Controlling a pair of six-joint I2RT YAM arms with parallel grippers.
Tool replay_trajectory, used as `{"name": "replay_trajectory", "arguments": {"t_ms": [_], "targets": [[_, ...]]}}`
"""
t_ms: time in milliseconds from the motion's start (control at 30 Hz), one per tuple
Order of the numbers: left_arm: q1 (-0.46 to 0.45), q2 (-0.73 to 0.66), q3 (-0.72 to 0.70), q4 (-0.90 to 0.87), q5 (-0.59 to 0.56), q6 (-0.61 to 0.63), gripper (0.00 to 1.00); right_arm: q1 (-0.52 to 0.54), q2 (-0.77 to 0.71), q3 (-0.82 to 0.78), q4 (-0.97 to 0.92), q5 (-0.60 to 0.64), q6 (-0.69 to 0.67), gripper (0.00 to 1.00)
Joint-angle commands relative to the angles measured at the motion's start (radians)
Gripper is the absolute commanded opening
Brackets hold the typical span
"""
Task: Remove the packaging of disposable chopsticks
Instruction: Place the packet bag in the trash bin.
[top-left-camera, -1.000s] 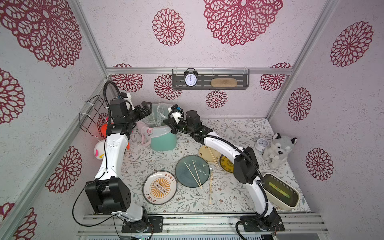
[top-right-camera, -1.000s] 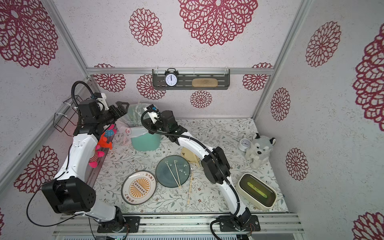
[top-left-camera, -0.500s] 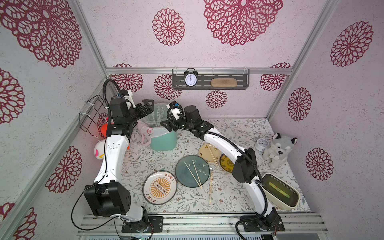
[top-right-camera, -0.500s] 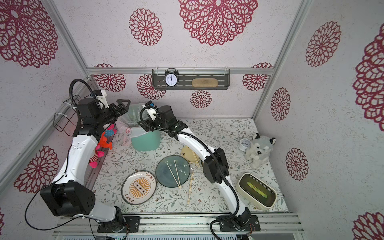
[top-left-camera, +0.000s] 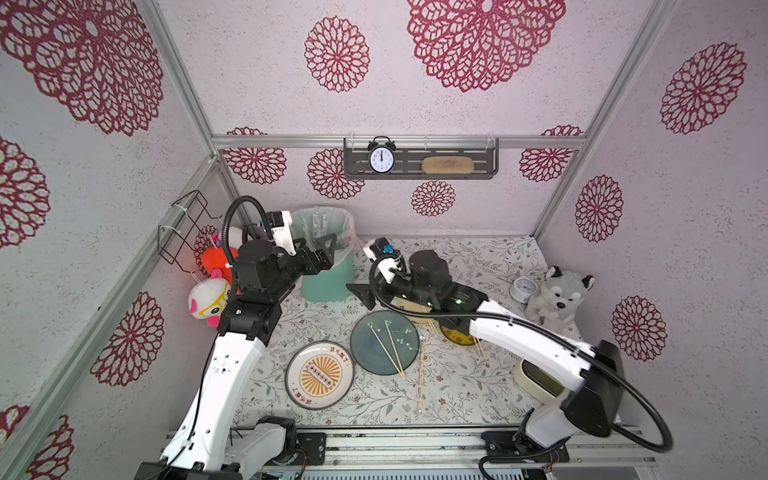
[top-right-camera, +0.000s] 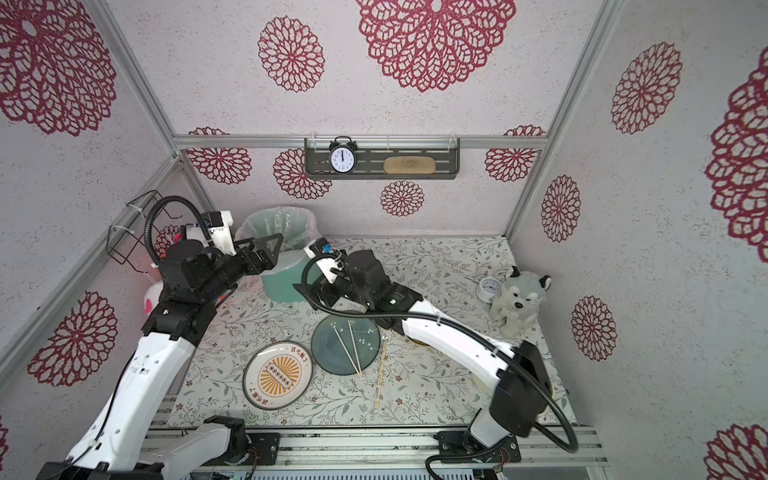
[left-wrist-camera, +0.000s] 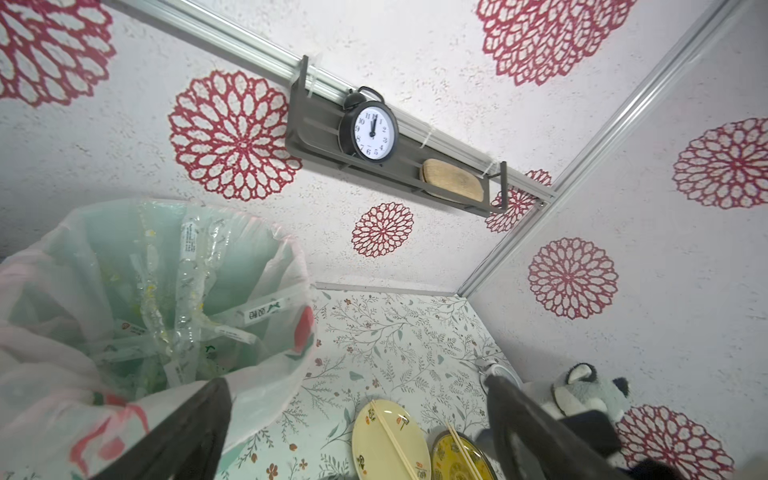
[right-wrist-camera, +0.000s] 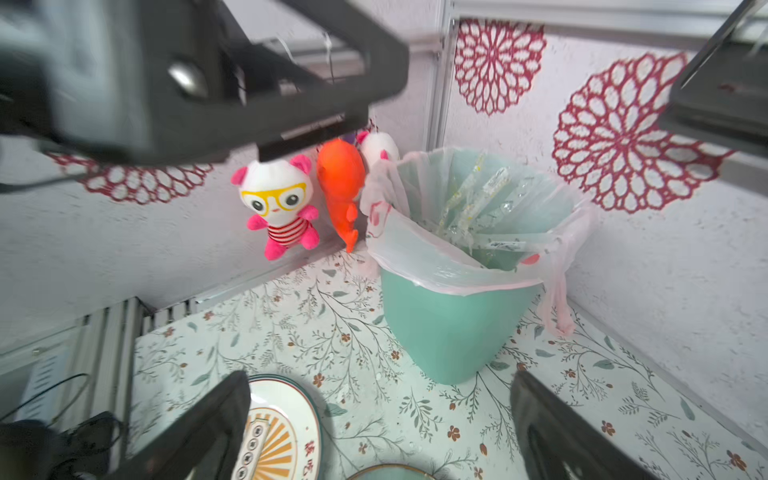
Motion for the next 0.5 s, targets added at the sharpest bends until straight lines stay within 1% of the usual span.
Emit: {"name": "replay_trajectory", "arguments": {"t_ms": [0,100,200,300,333,400,467], "targets": [[-0.031,-0.008,-0.03,-0.018,-0.073,0.02,0.98,-0.02,-0.092,-0.082,0.059,0.07,0.062,0.99],[-0.05,-0.035,-0.117,-0.009,-0.03,0.007,0.98,-0.015,-0.218,-0.252,0.084,0.137,0.129,0.99],[-0.124,-0.104,-0.234,0.044,-0.018,0.003,0.98,-0.014,-0.343,-0.404,0.063,0.224,0.228,0.99],[-0.196,-0.163,-0.328,0.132,0.068,-0.044,0.98,-0.015,-0.401,-0.46,-0.097,0.292,0.339,0.99],[-0.233,-0.176,-0.351,0.142,0.076,-0.05,0.98,-0.015,-0.42,-0.489,-0.134,0.313,0.38,0.99],[-0.314,-0.19,-0.386,0.137,0.035,-0.038,0.98,-0.009,-0.456,-0.56,-0.161,0.329,0.442,0.99],[-0.387,-0.203,-0.424,0.118,-0.043,-0.026,0.98,0.0,-0.481,-0.615,-0.221,0.36,0.5,0.99]]}}
